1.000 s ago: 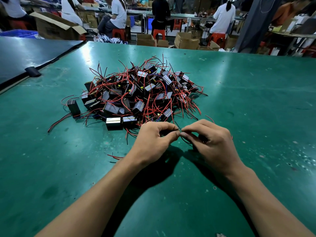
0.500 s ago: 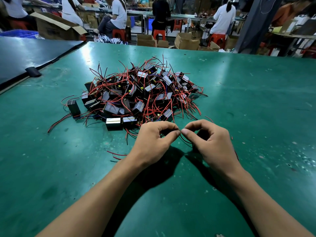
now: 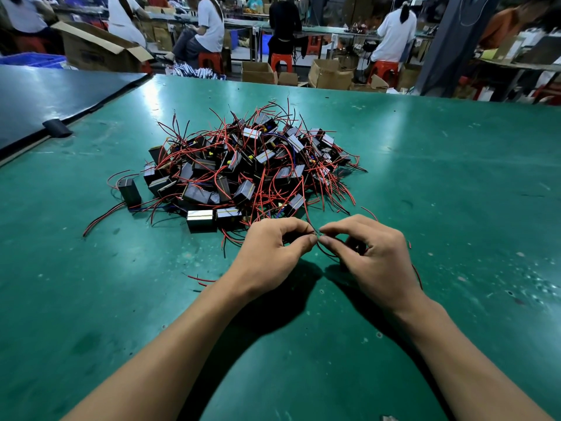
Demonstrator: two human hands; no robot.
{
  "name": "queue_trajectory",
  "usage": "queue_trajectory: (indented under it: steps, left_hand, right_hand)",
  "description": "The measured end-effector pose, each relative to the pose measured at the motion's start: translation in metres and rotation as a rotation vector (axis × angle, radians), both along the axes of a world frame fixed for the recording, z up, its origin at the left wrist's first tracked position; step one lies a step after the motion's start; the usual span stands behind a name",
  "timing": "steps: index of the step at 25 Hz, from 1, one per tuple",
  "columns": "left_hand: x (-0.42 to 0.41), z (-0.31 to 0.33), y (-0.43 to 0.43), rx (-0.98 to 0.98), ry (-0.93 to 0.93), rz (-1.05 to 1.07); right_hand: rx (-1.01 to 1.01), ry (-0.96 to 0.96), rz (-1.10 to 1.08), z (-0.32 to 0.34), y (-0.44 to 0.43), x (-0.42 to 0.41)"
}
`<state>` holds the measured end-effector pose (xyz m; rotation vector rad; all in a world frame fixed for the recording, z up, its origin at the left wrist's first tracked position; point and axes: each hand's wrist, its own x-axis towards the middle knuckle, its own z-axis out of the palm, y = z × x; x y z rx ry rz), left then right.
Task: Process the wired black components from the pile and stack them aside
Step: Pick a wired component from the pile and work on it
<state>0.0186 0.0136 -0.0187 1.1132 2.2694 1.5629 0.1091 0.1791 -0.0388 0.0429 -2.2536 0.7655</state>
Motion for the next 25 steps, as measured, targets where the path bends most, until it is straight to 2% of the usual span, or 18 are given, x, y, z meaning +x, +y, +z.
queue_trajectory:
  steps: [7,12,18,25]
  left_hand:
    - [0.001,0.000,0.000,0.021,0.008,-0.013]
    - [0.002,-0.006,0.002,0.106,0.133,0.085]
    - [-0.001,-0.013,0.004,0.143,0.285,0.105]
    - [-0.005,-0.011,0.001,0.155,0.248,0.279]
  right_hand:
    - [-0.005,-0.071,-0.021,0.000,-0.003,-0.001]
    - [-0.162,-0.213,-0.065,0.007,-0.013,-0.002]
    - [-0.294,-0.372,-0.026,0.011,-0.019,-0.004]
    - [-0.271,-0.289,-0.224,0.014,-0.016,-0.009]
